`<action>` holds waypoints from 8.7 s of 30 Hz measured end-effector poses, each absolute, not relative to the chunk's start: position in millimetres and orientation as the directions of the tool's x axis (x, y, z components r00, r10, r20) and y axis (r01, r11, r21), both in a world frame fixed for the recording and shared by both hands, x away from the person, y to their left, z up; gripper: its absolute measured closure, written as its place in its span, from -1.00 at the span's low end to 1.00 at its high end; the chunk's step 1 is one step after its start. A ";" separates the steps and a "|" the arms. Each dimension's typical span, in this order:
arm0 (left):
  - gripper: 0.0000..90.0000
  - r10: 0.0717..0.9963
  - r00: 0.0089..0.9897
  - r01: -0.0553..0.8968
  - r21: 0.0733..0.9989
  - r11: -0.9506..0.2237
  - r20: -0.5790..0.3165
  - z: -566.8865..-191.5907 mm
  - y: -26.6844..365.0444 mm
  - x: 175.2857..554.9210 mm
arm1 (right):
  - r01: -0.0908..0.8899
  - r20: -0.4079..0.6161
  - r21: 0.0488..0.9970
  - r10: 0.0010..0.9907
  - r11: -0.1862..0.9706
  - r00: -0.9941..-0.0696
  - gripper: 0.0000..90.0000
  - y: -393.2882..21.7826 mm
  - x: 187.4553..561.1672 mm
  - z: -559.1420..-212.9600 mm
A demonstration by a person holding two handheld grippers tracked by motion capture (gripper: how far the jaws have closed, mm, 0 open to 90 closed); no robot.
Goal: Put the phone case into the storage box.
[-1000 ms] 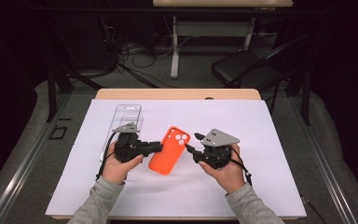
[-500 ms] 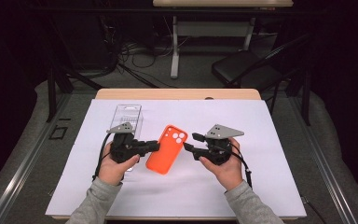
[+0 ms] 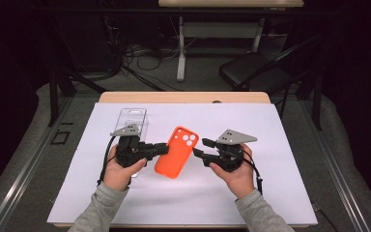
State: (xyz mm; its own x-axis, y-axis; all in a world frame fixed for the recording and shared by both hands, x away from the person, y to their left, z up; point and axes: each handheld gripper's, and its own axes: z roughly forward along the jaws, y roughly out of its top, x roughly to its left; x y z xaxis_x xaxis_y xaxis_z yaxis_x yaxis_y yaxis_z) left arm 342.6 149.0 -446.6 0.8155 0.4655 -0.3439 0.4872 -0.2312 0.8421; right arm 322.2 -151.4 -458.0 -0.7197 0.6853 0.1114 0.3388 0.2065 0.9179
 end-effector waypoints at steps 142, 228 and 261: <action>0.45 0.437 0.822 0.445 0.891 -0.093 -0.365 -448.9 147.0 333.6 | 0.625 0.619 0.770 0.385 -0.127 -0.685 0.82 -162.1 333.1 -478.5; -0.51 0.601 0.792 0.327 0.906 -0.269 -0.108 -432.6 147.6 321.6 | 0.416 0.217 0.889 0.624 0.191 -0.750 0.82 -147.3 318.0 -469.8; -0.22 0.606 0.795 0.280 0.896 -0.345 -0.015 -429.3 137.8 313.2 | 0.406 0.193 0.883 0.607 0.235 -0.771 0.82 -133.5 311.4 -474.5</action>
State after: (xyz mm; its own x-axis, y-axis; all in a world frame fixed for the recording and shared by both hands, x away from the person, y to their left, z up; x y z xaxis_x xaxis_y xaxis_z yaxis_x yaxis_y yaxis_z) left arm 313.2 137.8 -429.3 0.7951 0.6063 -0.0146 0.2798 -0.3453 0.8958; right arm 311.4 -133.5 -474.5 -0.7712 0.6067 0.1928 0.4059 0.2353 0.8831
